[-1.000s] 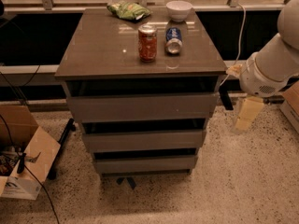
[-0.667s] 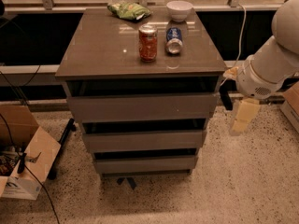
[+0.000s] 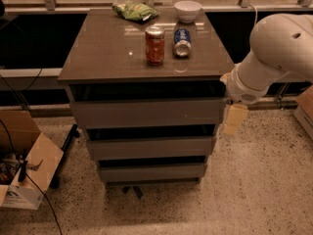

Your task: Open top drawer

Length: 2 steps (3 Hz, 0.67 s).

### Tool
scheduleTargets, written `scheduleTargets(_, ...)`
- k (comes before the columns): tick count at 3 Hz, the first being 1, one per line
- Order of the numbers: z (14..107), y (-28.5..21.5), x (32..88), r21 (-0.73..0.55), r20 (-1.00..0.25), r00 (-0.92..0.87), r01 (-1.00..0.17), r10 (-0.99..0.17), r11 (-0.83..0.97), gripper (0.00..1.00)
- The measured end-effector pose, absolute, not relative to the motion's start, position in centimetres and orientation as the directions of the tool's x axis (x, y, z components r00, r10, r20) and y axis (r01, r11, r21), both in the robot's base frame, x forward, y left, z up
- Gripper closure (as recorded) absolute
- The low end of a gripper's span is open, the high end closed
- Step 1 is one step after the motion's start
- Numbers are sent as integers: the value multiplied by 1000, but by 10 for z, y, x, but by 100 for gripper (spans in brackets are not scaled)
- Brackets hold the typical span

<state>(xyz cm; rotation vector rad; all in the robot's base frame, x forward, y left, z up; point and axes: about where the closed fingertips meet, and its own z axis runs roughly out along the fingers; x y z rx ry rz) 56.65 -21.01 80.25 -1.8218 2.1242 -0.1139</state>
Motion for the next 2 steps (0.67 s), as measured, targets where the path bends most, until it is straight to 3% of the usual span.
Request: scheduleTargets(2, 768, -187, 603, -313, -218, -141, -927, -966, 206, 0)
